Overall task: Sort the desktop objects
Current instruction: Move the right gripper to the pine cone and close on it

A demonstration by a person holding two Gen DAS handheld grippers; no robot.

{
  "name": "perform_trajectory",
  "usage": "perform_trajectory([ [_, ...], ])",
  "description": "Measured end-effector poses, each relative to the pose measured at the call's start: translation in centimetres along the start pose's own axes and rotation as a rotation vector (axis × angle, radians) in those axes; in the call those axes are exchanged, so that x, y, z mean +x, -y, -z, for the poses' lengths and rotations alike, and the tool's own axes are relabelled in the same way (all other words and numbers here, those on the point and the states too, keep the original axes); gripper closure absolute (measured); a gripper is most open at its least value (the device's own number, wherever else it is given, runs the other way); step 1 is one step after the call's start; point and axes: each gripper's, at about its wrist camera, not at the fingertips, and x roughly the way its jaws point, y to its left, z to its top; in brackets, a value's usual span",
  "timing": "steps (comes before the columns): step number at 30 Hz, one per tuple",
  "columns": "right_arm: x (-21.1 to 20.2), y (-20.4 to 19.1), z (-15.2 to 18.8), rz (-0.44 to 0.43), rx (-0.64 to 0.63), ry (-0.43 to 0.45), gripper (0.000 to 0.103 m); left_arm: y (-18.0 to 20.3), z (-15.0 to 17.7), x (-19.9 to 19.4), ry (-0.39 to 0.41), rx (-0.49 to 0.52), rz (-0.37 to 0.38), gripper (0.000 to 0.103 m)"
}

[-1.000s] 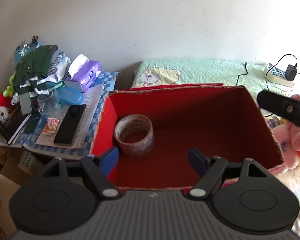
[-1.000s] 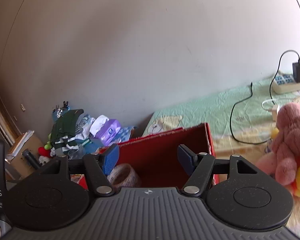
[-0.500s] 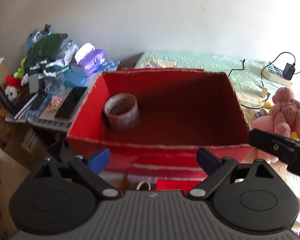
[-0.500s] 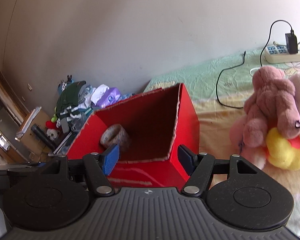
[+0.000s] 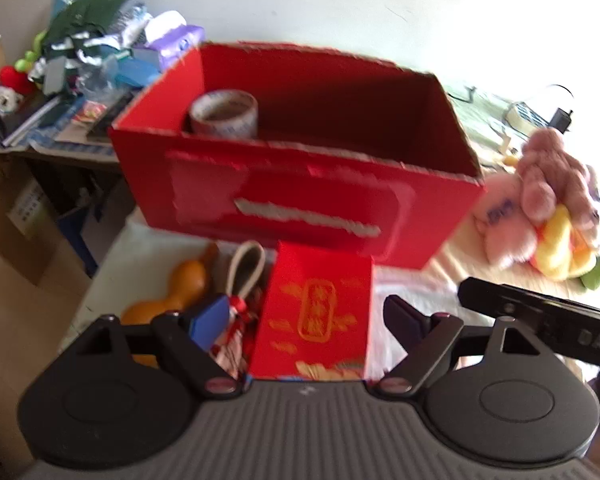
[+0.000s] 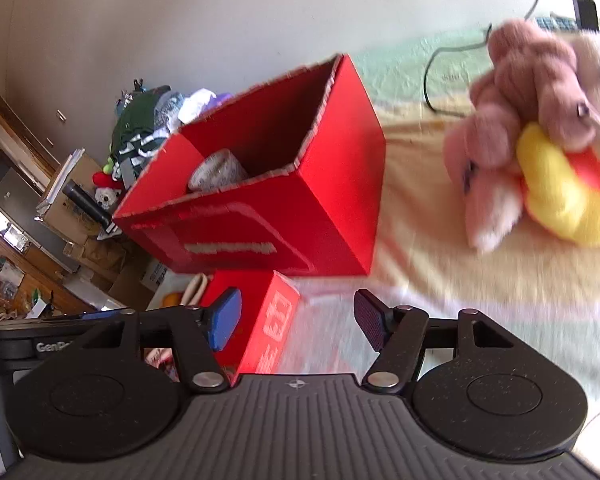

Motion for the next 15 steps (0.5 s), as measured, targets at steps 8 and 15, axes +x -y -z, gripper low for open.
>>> perform_trajectory([
  [8,0.6,1.8,2.1,-0.021,0.062,-0.085,0.041,0.9,2.4,0.5,-0.076,0.100,0.145,0.018],
  [15,0.6,4.8,3.1,-0.138,0.240,-0.183,0.053,2.7,4.2,-0.2,-0.136,0.250,0.348,0.026],
])
